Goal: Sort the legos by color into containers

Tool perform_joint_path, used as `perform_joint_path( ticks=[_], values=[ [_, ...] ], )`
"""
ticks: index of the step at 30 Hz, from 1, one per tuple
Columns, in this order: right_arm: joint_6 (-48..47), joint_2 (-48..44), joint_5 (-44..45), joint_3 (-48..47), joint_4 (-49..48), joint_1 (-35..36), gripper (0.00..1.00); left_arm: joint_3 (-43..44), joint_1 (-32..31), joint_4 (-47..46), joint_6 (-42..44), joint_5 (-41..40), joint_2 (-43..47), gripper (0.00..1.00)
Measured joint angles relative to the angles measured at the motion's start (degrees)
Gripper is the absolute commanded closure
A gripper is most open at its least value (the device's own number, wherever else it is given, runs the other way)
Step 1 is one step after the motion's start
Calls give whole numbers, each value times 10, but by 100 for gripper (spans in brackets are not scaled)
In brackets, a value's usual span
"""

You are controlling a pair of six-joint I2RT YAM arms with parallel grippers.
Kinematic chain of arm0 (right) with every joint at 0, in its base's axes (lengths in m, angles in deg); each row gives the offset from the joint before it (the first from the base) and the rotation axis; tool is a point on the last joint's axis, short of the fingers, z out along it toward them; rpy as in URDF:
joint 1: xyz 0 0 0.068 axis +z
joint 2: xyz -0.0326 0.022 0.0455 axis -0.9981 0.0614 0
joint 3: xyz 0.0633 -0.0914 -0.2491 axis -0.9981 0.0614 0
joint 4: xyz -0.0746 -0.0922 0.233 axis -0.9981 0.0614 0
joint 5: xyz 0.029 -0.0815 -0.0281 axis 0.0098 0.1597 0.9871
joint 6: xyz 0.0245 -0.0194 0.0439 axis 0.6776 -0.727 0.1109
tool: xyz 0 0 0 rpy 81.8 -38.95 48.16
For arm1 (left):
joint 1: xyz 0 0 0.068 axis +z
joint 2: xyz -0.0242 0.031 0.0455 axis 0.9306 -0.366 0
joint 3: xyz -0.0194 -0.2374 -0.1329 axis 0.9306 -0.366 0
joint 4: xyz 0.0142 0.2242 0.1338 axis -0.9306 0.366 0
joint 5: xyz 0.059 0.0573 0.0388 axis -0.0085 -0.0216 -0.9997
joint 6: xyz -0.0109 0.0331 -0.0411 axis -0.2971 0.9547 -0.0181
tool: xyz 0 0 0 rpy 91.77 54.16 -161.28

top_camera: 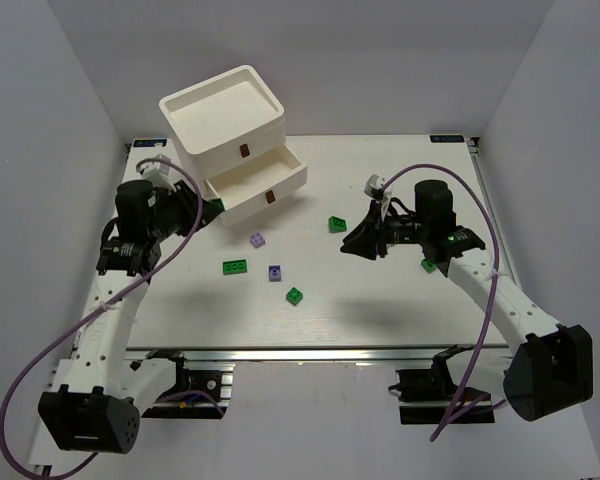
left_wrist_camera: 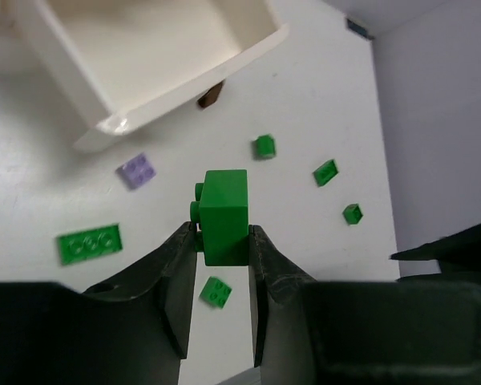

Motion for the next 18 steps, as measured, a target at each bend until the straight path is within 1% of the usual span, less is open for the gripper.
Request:
perform_joint_path(
  ticks=[6,9,14,18],
  values=[
    [-13,3,9,0,8,-7,64,91,-9,-54,24,41,-64,100],
    [-15,3,14,0,10,-12,64,121,-20,-73,27,42,-110,100],
    [-21,3,17,0,14,-14,64,142,-47,-98,27,21,-194,100],
    [-27,2,16,0,17,-15,63,183,-71,-102,31,-19,-277,100]
  ],
)
